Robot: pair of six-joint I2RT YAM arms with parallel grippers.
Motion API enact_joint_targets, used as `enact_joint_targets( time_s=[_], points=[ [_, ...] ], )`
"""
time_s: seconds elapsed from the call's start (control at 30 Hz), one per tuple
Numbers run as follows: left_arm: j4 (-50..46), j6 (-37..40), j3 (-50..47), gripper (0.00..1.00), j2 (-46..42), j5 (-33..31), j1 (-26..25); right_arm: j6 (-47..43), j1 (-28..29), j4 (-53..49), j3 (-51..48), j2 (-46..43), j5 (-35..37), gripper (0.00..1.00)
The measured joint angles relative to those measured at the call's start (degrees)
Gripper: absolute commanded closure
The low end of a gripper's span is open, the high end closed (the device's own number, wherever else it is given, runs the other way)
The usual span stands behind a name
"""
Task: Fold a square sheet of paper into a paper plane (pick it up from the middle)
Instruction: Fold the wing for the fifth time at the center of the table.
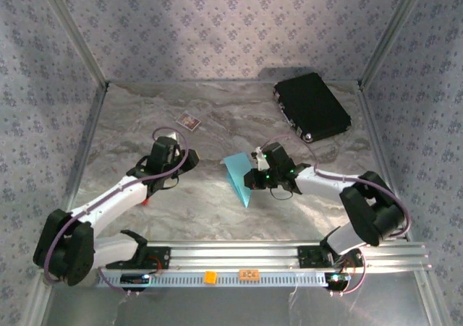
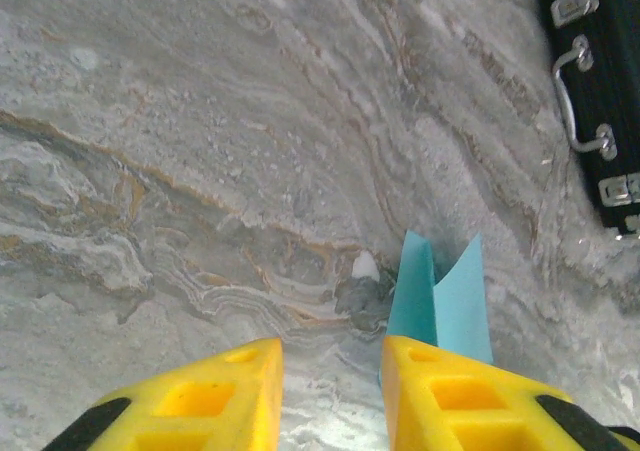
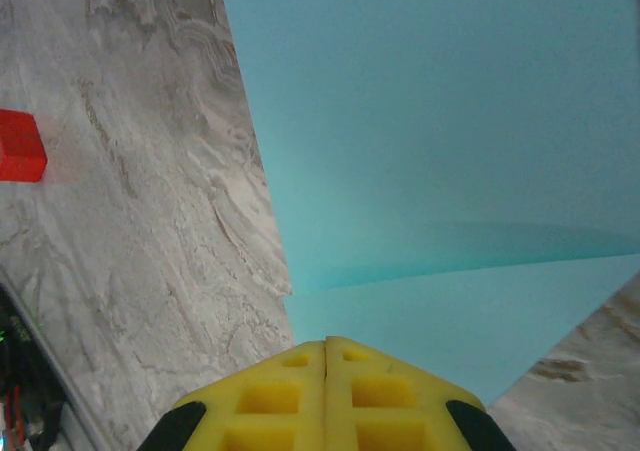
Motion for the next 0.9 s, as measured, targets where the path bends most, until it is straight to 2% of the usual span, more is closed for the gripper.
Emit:
enact_joint_targets(
  time_s=[0.47, 0.8, 0.9],
  points=[
    [0.00, -0.07, 0.00, 0.72, 2.03, 1.88, 0.00, 5.16, 0.04, 6.34, -1.11, 7.72, -5.40, 0.98],
    [0.20, -0.09, 0.79, 0.72, 4.22, 3.48, 0.00, 10.86, 0.90, 7.91, -0.68, 10.34, -5.31, 0.97],
    [1.22, -0.44, 1.29, 0.77, 5.44, 5.05, 0.00, 13.29, 1.92, 7.80, -0.39, 10.34, -4.24, 0.97]
  ],
)
